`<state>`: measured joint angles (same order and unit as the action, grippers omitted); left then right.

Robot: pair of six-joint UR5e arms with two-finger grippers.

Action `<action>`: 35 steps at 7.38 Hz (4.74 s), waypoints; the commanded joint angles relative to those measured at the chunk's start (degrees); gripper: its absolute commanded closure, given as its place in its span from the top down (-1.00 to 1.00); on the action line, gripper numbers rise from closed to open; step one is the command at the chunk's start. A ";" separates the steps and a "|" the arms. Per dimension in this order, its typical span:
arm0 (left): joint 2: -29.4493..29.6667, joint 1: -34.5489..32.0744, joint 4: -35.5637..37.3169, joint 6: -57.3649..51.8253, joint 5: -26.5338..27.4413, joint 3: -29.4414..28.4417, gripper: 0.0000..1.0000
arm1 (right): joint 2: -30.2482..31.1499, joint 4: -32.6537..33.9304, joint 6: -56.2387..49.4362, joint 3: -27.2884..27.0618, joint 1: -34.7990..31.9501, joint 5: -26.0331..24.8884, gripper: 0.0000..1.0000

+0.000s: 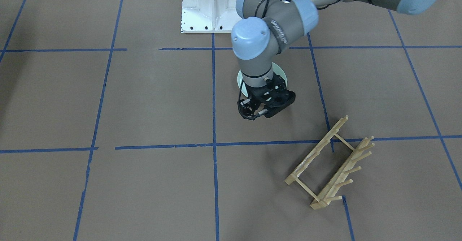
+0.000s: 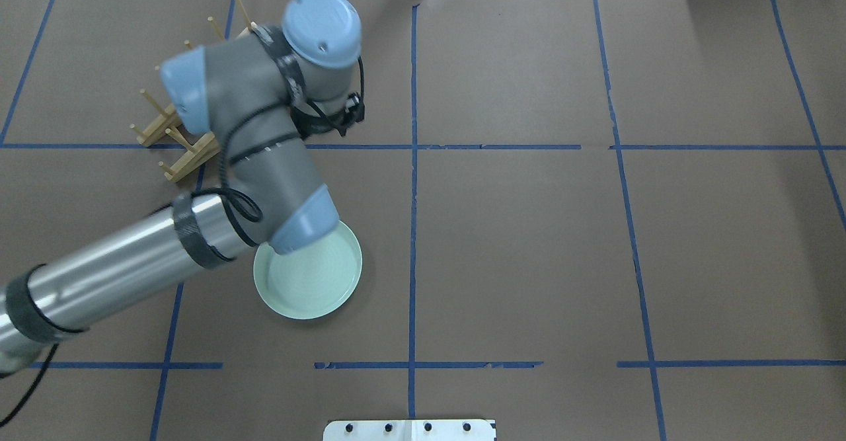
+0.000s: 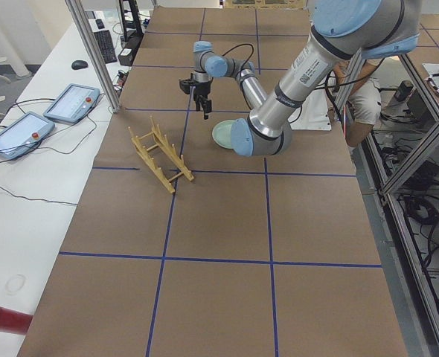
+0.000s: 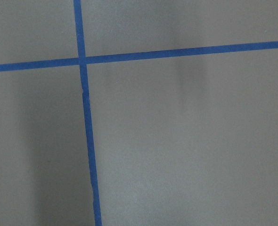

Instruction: Place plate on table

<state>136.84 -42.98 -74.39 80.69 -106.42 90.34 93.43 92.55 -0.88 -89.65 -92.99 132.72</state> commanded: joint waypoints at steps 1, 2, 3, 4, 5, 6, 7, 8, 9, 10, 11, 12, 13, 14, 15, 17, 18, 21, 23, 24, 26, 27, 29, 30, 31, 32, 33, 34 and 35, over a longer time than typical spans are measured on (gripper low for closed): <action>-11.54 -12.95 -7.31 -20.21 -6.41 7.37 1.00 | 0.00 0.00 0.00 0.00 0.00 0.00 1.00; -16.56 -19.27 -10.40 -29.53 -8.52 7.57 1.00 | -0.09 0.00 0.00 0.00 0.00 0.00 1.00; -21.39 -25.86 -10.69 -42.85 -13.15 7.57 1.00 | 0.00 0.00 0.00 0.00 0.00 0.00 1.00; -27.10 -33.67 -10.69 -57.95 -15.20 7.57 1.00 | 0.00 0.00 0.00 0.00 0.00 0.00 1.00; -31.33 -39.84 -10.78 -69.85 -15.31 6.96 1.00 | 0.00 0.00 0.00 0.00 0.00 0.00 1.00; -33.81 -44.77 -10.87 -78.93 -15.31 4.78 1.00 | 0.00 0.00 0.00 0.00 0.00 0.00 1.00; -34.18 -48.39 -10.87 -84.77 -16.87 1.10 1.00 | -0.09 0.00 0.00 0.00 0.00 0.00 1.00; -35.05 -48.51 -10.61 -85.43 -22.98 -0.67 1.00 | 0.00 0.00 0.00 0.00 0.00 0.00 1.00; -41.33 -48.51 -10.52 -84.83 -28.52 2.70 1.00 | 0.00 0.00 0.00 0.00 0.00 0.00 1.00; -46.70 -48.43 -10.69 -84.65 -32.76 6.39 1.00 | -0.09 0.00 0.00 0.00 0.00 0.00 1.00; -46.93 -48.34 -10.43 -84.65 -32.28 5.90 1.00 | -0.09 0.00 0.00 0.00 0.00 0.00 1.00; -49.28 -48.34 -10.60 -84.74 -32.18 5.73 1.00 | 0.00 0.00 0.00 0.00 0.00 0.00 1.00; -49.48 -48.16 -10.60 -84.74 -31.92 5.64 1.00 | -0.09 0.00 0.00 0.00 0.00 0.00 1.00; -50.17 -48.16 -10.60 -84.91 -31.92 5.64 1.00 | 0.00 0.00 0.00 0.00 0.00 0.00 1.00; -50.62 -48.25 -10.60 -84.74 -32.01 6.33 1.00 | 0.00 0.00 0.00 0.00 0.00 0.00 1.00; -49.75 -48.34 -10.52 -84.82 -31.83 6.25 1.00 | 0.00 0.00 0.00 0.00 0.00 0.00 1.00; -49.83 -48.42 -10.43 -84.82 -31.83 6.16 1.00 | 0.00 0.00 0.00 0.00 0.00 0.00 1.00; -50.00 -48.95 -10.25 -84.82 -31.74 6.16 1.00 | 0.00 0.00 0.00 0.00 0.00 0.00 1.00; -49.74 -53.94 -10.34 -85.18 -31.57 7.82 1.00 | 0.00 0.00 0.00 0.00 0.00 0.00 1.00; -49.74 -53.79 -10.43 -85.09 -28.70 7.05 1.00 | 0.00 0.00 0.00 0.00 0.00 0.00 1.00; -49.57 -53.79 -10.69 -84.91 -27.00 7.13 1.00 | 0.00 0.00 0.00 0.00 0.00 0.00 1.00; -49.57 -53.79 -10.69 -84.91 -27.43 7.13 1.00 | 0.00 0.00 0.00 0.00 0.00 0.00 1.00; -49.39 -53.70 -10.78 -85.09 -27.61 6.78 1.00 | 0.00 0.00 0.00 0.00 0.00 0.00 1.00; -49.39 -53.70 -10.26 -85.09 -27.61 6.78 1.00 | 0.00 0.00 0.00 0.00 0.00 0.00 1.00; -49.39 -53.61 -9.99 -85.09 -27.53 6.34 1.00 | 0.00 0.00 0.00 0.00 0.00 0.00 1.00; -48.95 -53.44 -10.34 -85.35 -27.61 4.77 1.00 | 0.00 0.00 0.00 0.00 0.00 0.00 1.00; -48.60 -53.43 -10.43 -85.44 -27.61 4.84 1.00 | 0.00 0.00 0.00 0.00 0.00 0.00 1.00; -48.51 -53.17 -10.43 -85.53 -29.18 5.02 1.00 | 0.00 0.00 0.00 0.00 0.00 0.00 1.00; -48.60 -53.08 -10.25 -85.44 -31.54 5.19 1.00 | 0.00 0.00 0.00 0.00 0.00 0.00 1.00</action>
<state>88.22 -96.22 -84.75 -4.76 -135.68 95.42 93.43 92.55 -0.88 -89.65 -92.99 132.71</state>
